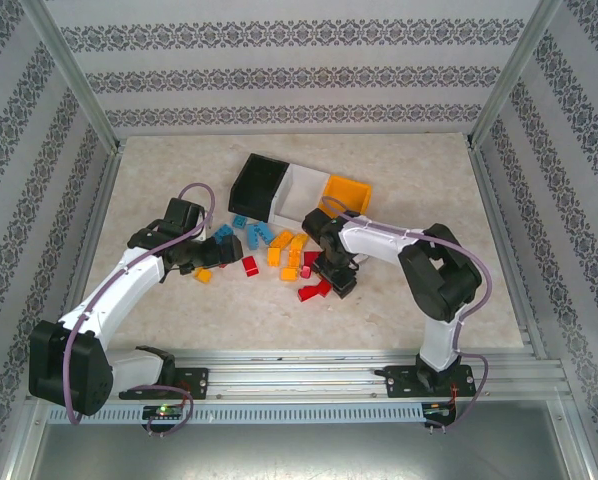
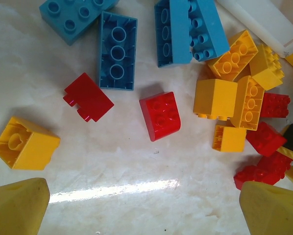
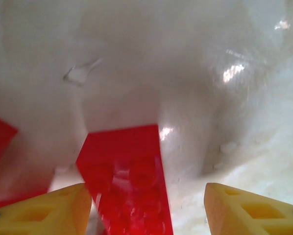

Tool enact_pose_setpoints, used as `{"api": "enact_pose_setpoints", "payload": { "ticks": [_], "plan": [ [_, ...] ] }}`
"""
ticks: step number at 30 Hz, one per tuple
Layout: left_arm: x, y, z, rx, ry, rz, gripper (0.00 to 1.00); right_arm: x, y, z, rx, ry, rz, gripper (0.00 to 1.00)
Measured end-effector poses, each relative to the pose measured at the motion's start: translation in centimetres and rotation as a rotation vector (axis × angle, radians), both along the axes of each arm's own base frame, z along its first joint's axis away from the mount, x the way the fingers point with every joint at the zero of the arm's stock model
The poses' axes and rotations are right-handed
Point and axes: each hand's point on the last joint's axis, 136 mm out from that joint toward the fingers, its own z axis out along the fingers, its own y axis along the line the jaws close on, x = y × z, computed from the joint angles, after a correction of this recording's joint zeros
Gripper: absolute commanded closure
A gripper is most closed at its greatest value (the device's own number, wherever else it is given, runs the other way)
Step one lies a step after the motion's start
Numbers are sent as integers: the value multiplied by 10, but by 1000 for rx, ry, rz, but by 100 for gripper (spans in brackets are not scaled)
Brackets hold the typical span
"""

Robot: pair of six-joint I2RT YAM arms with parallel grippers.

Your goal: Sort the legos into containers by color

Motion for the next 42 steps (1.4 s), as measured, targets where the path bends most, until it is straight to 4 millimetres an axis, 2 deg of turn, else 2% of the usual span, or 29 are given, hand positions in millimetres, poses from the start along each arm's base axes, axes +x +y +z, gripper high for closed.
{"api": "enact_pose_setpoints", "payload": {
  "ticks": [3, 11, 15, 23, 27, 29, 31, 33, 35, 39, 42],
  "plan": [
    [-1, 0, -2, 3, 5, -2, 0, 3, 3, 0, 20, -4, 0, 52],
    [-2, 0, -8, 4, 28, -5, 0, 1, 1, 0, 38, -28, -1, 58],
    [-2, -1, -12, 3, 40, -12, 0, -6, -10, 8, 25, -27, -6, 58],
    [-1, -1, -12, 6, 37, -25, 0, 7, -35, 65, 49, -152, -31, 61],
    [0, 1, -12, -4, 39, -17, 0, 31, -42, 93, 63, -225, -31, 60],
    [0, 2, -12, -8, 39, -12, 0, 45, -41, 108, 74, -255, -19, 55],
    [1, 3, -12, -10, 39, -9, 0, 56, -37, 117, 85, -280, -5, 45],
    [1, 4, -12, -10, 39, -7, 0, 54, -30, 112, 91, -271, 9, 41],
    [1, 5, -12, -10, 38, -2, 0, 42, -20, 99, 97, -240, 21, 40],
    [2, 6, -11, -10, 38, 0, 0, 8, -5, 61, 84, -135, 39, 36],
    [2, 7, -12, -8, 36, -5, 0, -4, 1, 38, 72, -85, 34, 35]
  ]
}}
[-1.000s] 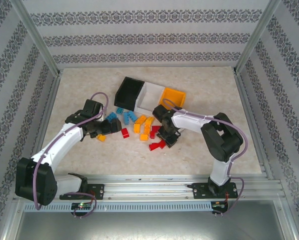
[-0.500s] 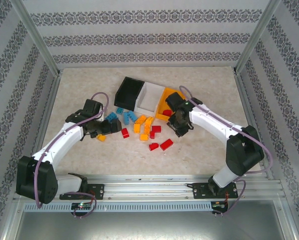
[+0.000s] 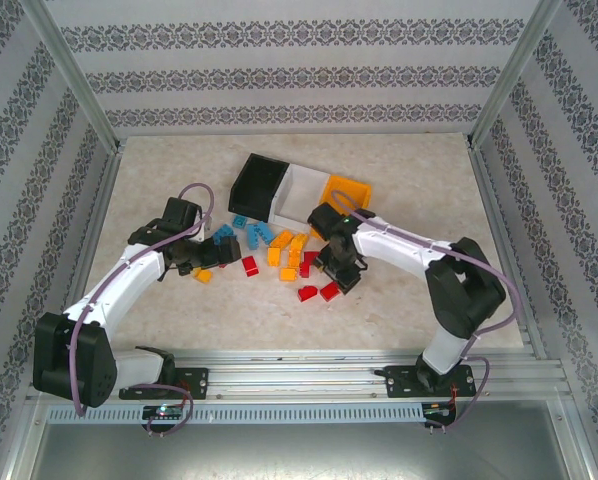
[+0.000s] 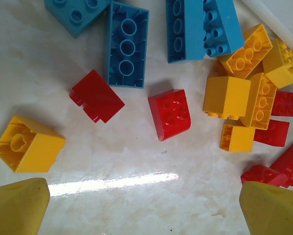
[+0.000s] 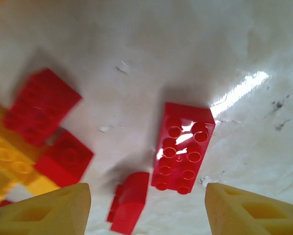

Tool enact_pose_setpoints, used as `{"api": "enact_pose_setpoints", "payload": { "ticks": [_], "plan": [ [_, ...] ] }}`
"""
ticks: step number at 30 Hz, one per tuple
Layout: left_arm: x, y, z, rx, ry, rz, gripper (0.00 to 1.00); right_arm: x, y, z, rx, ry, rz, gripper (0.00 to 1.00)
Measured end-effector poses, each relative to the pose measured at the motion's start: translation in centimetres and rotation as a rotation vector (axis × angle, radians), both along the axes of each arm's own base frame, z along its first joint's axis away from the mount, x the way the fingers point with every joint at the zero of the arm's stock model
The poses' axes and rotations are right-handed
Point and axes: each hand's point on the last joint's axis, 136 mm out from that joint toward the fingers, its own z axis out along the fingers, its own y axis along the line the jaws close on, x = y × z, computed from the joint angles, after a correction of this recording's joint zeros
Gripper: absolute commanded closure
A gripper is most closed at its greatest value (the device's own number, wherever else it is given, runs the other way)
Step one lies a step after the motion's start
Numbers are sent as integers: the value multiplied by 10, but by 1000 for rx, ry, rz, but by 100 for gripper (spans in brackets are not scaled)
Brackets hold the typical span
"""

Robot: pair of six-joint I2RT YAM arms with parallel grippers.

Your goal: Sort the legos into containers by color

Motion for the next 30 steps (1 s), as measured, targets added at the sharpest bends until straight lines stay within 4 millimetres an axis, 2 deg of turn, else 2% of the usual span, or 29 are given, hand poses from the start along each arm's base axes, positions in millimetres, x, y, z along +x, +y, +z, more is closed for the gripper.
{"api": "enact_pose_setpoints", "payload": {
  "ticks": [3, 8, 12, 15, 19, 26, 30],
  "plan": [
    [0, 1, 0, 5, -1, -6, 0, -7, -1, -17, -8, 30, -26, 35],
    [-1, 1, -1, 7, 2, -10, 0, -10, -3, -29, -15, 45, -52, 37],
    [-3, 1, -1, 10, 7, -14, 0, -13, -5, -39, -24, 63, -60, 48],
    [-3, 1, -1, 11, 6, -16, 0, -15, -6, -39, -29, 72, -65, 60],
    [-3, 1, -1, 11, 7, -17, 0, -16, -7, -38, -31, 74, -70, 70],
    [-3, 1, -1, 11, 7, -17, 0, -15, -15, -31, -56, 38, -52, 72],
    [-2, 3, -1, 11, 7, -10, 0, -2, -22, -1, -60, -41, -29, 72]
  ]
}}
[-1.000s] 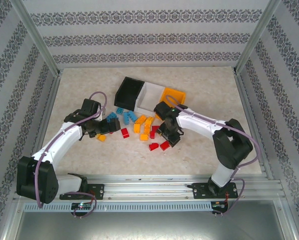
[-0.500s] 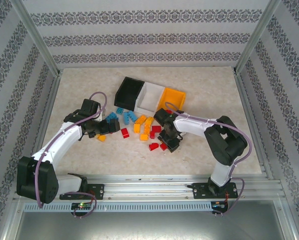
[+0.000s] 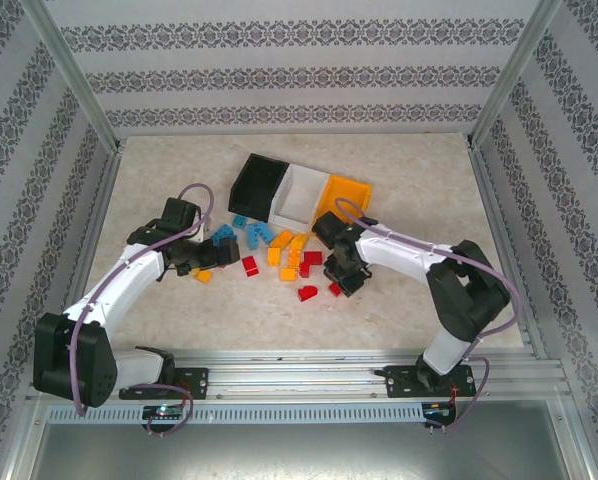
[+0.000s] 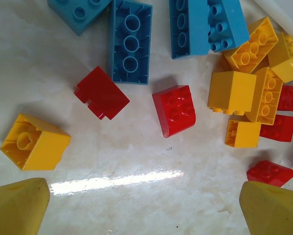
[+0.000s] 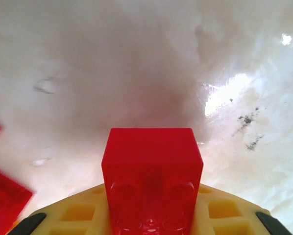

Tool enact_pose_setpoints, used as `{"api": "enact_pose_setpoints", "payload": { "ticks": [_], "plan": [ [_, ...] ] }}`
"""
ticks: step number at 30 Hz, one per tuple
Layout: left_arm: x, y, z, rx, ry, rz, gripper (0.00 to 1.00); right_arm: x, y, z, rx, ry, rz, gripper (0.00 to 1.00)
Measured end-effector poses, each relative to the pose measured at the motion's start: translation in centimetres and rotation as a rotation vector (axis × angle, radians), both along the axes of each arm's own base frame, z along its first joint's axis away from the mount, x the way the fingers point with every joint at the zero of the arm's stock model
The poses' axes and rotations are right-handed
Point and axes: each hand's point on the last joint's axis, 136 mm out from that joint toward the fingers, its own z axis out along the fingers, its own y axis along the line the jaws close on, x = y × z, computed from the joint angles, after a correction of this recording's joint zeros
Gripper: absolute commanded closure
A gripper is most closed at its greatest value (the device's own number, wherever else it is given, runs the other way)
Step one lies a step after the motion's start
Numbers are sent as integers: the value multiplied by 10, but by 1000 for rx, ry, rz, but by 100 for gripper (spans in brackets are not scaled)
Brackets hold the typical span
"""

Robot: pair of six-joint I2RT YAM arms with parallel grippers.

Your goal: Sort the legos into containers by color

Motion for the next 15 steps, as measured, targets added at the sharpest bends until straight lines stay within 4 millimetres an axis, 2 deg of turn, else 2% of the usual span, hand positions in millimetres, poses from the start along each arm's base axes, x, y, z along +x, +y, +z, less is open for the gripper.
{"api": "enact_pose_setpoints", "payload": {
  "ticks": [2, 6, 9, 12, 15],
  "plan": [
    [0, 1, 0, -1, 0, 4, 0, 17, 1, 23, 19, -69, 7, 72],
    [1, 2, 0, -1, 0, 10, 0, 67, 4, 75, 67, -234, 32, 72],
    [1, 3, 0, -3, 2, 17, 0, 103, -1, 98, 79, -313, 47, 72],
    [1, 3, -1, -4, 8, 23, 0, 137, -8, 99, 63, -339, 64, 73],
    [1, 4, -4, -4, 21, 29, 0, 161, -15, 81, 37, -320, 84, 72]
  ]
}}
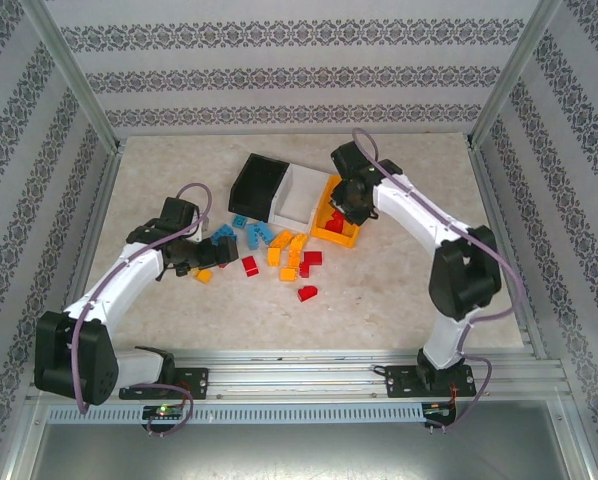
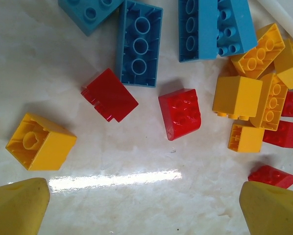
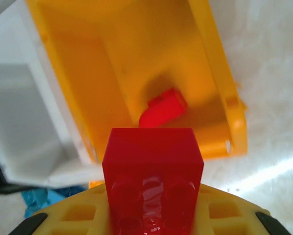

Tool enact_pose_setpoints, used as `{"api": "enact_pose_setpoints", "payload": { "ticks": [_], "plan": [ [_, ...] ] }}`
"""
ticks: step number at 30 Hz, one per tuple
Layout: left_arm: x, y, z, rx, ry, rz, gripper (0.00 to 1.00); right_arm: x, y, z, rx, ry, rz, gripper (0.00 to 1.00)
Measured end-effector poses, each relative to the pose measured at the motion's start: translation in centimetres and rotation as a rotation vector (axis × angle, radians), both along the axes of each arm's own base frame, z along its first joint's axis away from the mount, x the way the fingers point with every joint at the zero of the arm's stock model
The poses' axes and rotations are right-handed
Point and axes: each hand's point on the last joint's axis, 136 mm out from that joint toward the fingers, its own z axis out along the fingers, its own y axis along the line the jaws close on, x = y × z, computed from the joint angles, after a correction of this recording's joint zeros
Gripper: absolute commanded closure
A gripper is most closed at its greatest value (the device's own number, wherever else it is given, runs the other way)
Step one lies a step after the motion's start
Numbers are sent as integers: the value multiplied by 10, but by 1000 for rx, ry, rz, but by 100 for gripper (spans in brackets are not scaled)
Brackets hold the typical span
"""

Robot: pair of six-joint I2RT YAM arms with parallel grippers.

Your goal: Sort the legos into containers by color

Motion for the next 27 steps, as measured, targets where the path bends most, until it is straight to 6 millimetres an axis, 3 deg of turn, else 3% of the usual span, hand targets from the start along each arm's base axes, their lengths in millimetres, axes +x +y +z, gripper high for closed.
{"api": "enact_pose_setpoints", "payload": {
  "ticks": [4, 6, 8, 12, 19, 24, 27],
  "plan": [
    [-2, 5, -2, 2, 19, 19, 0, 24, -2, -24, -27, 35, 38, 69],
    [-3, 6, -2, 3, 26, 23, 0, 34, 1, -30, -32, 40, 60, 61],
    [-3, 8, -2, 4, 31, 28, 0, 40, 6, -35, -32, 47, 83, 50],
    [-4, 12, -1, 8, 38, 43, 0, 42, 8, -40, -39, 61, 115, 44],
    [-4, 21, 0, 13, 57, 75, 0, 36, 6, -37, -39, 62, 115, 42],
    [-5, 26, -8, 34, 96, 90, 1, 10, 4, -20, -19, 36, 120, 43],
    [-8, 29, -16, 49, 137, 95, 1, -7, 12, -6, 14, -5, 148, 43]
  ]
}}
